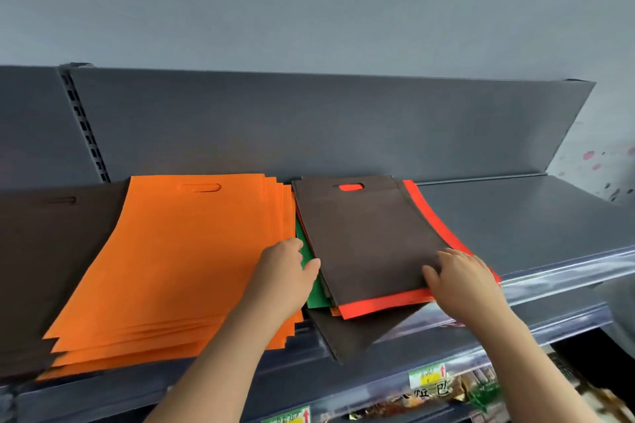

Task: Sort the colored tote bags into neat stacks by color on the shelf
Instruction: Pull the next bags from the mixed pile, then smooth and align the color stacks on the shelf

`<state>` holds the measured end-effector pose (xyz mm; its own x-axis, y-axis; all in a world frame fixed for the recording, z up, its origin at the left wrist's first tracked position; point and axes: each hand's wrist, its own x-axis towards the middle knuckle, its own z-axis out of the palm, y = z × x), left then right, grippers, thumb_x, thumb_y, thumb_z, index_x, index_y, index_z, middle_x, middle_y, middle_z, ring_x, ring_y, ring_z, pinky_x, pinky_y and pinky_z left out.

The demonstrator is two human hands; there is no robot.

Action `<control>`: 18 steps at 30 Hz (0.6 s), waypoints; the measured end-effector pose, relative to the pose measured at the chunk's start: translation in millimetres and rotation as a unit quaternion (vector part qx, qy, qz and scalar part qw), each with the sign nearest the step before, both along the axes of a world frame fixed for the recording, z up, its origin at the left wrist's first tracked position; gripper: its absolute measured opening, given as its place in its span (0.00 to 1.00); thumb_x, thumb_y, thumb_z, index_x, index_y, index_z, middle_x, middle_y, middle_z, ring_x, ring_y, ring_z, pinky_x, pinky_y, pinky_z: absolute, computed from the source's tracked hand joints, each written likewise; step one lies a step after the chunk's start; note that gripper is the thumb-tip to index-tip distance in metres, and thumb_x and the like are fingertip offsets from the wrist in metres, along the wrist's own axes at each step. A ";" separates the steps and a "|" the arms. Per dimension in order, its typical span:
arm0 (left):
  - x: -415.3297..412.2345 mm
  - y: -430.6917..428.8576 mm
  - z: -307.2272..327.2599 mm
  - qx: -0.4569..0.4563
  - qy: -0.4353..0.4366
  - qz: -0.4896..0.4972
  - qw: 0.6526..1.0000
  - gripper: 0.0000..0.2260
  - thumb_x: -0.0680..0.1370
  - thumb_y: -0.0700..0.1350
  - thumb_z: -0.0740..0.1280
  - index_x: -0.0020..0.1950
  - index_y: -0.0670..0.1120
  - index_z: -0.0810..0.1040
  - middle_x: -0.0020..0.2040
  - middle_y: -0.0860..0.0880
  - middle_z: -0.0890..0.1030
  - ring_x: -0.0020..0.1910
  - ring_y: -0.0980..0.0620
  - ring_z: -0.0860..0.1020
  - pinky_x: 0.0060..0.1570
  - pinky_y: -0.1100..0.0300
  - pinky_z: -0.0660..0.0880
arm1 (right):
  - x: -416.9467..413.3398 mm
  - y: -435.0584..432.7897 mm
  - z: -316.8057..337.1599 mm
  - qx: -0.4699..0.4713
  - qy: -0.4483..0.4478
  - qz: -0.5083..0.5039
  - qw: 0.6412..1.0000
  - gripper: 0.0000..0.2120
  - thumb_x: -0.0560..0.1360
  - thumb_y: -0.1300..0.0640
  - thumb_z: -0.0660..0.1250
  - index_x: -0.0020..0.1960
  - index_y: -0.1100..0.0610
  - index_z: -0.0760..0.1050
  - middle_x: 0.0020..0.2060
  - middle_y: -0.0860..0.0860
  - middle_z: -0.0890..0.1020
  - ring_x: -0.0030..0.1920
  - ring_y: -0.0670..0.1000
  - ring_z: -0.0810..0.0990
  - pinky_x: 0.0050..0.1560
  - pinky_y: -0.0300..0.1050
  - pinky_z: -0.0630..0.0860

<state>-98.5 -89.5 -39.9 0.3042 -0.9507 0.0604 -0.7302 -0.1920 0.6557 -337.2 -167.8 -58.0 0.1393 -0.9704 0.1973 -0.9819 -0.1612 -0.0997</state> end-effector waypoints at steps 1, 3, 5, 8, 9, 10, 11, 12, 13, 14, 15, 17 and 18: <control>-9.2 -3.9 0.2 0.013 0.004 0.000 1.000 0.04 0.78 0.49 0.65 0.44 0.54 0.71 0.41 0.54 0.76 0.51 0.47 0.78 0.53 0.53 0.75 | -8.2 -4.0 -3.2 0.001 0.009 -0.002 1.000 0.13 0.77 0.52 0.57 0.35 0.54 0.64 0.45 0.53 0.79 0.52 0.57 0.76 0.53 0.48 0.67; -22.0 -11.9 -4.2 0.038 0.008 -0.002 0.999 0.10 0.77 0.50 0.65 0.38 0.54 0.67 0.39 0.55 0.73 0.47 0.49 0.77 0.49 0.54 0.75 | -21.0 -10.9 -10.1 -0.003 0.008 0.010 1.000 0.16 0.78 0.52 0.55 0.32 0.52 0.59 0.45 0.53 0.79 0.50 0.57 0.76 0.51 0.48 0.67; -29.2 -18.7 -9.0 0.035 0.019 0.005 0.999 0.07 0.76 0.50 0.67 0.46 0.47 0.74 0.47 0.53 0.78 0.48 0.49 0.78 0.48 0.55 0.76 | -27.2 -14.5 -16.3 -0.015 -0.009 0.037 0.999 0.17 0.78 0.53 0.55 0.31 0.52 0.58 0.43 0.54 0.80 0.47 0.58 0.76 0.46 0.48 0.65; -38.8 -23.6 -10.3 0.027 0.028 0.037 0.999 0.17 0.75 0.46 0.68 0.63 0.44 0.71 0.57 0.50 0.77 0.59 0.47 0.75 0.53 0.59 0.72 | -27.1 -12.6 -18.5 -0.047 -0.030 0.090 0.994 0.18 0.77 0.55 0.55 0.29 0.52 0.58 0.36 0.55 0.79 0.40 0.59 0.75 0.39 0.47 0.59; -41.2 -24.6 -8.8 0.017 0.016 0.055 0.998 0.23 0.76 0.45 0.69 0.68 0.43 0.68 0.63 0.48 0.75 0.63 0.47 0.73 0.57 0.60 0.69 | -25.7 -10.2 -16.6 -0.054 -0.035 0.108 0.992 0.18 0.76 0.56 0.56 0.28 0.52 0.58 0.33 0.55 0.78 0.37 0.59 0.74 0.38 0.46 0.58; -43.0 -24.9 -7.9 0.010 0.004 0.075 0.997 0.27 0.76 0.44 0.68 0.73 0.43 0.63 0.68 0.47 0.71 0.67 0.47 0.70 0.61 0.60 0.67 | -24.5 -9.1 -15.4 -0.059 -0.047 0.125 0.989 0.19 0.76 0.57 0.58 0.28 0.52 0.58 0.30 0.54 0.75 0.35 0.59 0.72 0.37 0.45 0.57; -44.6 -25.0 -6.2 -0.008 0.002 0.087 0.996 0.31 0.76 0.43 0.68 0.75 0.44 0.58 0.72 0.47 0.68 0.70 0.48 0.67 0.64 0.60 0.65 | -24.0 -8.5 -14.8 -0.058 -0.061 0.136 0.987 0.20 0.76 0.58 0.60 0.27 0.52 0.59 0.29 0.52 0.72 0.33 0.57 0.70 0.37 0.45 0.57; -45.4 -25.2 -4.8 -0.018 0.006 0.094 0.995 0.32 0.77 0.42 0.68 0.77 0.45 0.55 0.73 0.47 0.65 0.71 0.48 0.65 0.65 0.59 0.64 | -24.6 -9.7 -15.0 -0.051 -0.075 0.142 0.986 0.19 0.76 0.58 0.60 0.27 0.52 0.62 0.29 0.51 0.71 0.33 0.55 0.68 0.36 0.45 0.58; -45.7 -26.1 -3.7 -0.031 0.012 0.101 0.994 0.33 0.77 0.41 0.67 0.77 0.46 0.54 0.73 0.47 0.65 0.71 0.48 0.65 0.65 0.59 0.64 | -26.5 -11.9 -15.0 -0.044 -0.089 0.136 0.986 0.17 0.75 0.58 0.61 0.28 0.54 0.67 0.30 0.51 0.73 0.34 0.55 0.70 0.36 0.46 0.61; -44.7 -27.4 -3.9 -0.039 0.019 0.108 0.993 0.33 0.77 0.40 0.67 0.77 0.47 0.54 0.72 0.47 0.67 0.70 0.47 0.67 0.63 0.58 0.65 | -29.7 -16.7 -17.0 -0.045 -0.100 0.123 0.986 0.13 0.75 0.56 0.61 0.32 0.55 0.72 0.32 0.51 0.75 0.36 0.55 0.72 0.36 0.47 0.64; -44.2 -27.6 -3.7 -0.045 0.020 0.114 0.992 0.33 0.77 0.39 0.67 0.77 0.47 0.54 0.71 0.47 0.68 0.69 0.47 0.68 0.62 0.58 0.66 | -33.1 -20.9 -17.5 -0.048 -0.105 0.102 0.988 0.11 0.75 0.54 0.62 0.35 0.56 0.75 0.34 0.51 0.77 0.38 0.56 0.74 0.37 0.47 0.67; -41.4 -27.3 -4.7 -0.041 0.017 0.127 0.991 0.32 0.76 0.39 0.67 0.76 0.47 0.56 0.70 0.46 0.69 0.68 0.46 0.69 0.62 0.57 0.67 | -38.6 -26.7 -19.7 -0.041 -0.091 0.074 0.992 0.11 0.75 0.50 0.61 0.38 0.56 0.73 0.36 0.52 0.79 0.41 0.57 0.75 0.40 0.47 0.70; -39.7 -27.6 -6.7 -0.037 0.017 0.132 0.990 0.30 0.76 0.39 0.68 0.75 0.46 0.59 0.69 0.45 0.71 0.67 0.46 0.70 0.61 0.56 0.67 | -40.0 -28.1 -20.9 -0.032 -0.084 0.069 0.994 0.12 0.76 0.50 0.60 0.39 0.56 0.73 0.37 0.53 0.79 0.43 0.57 0.75 0.41 0.48 0.70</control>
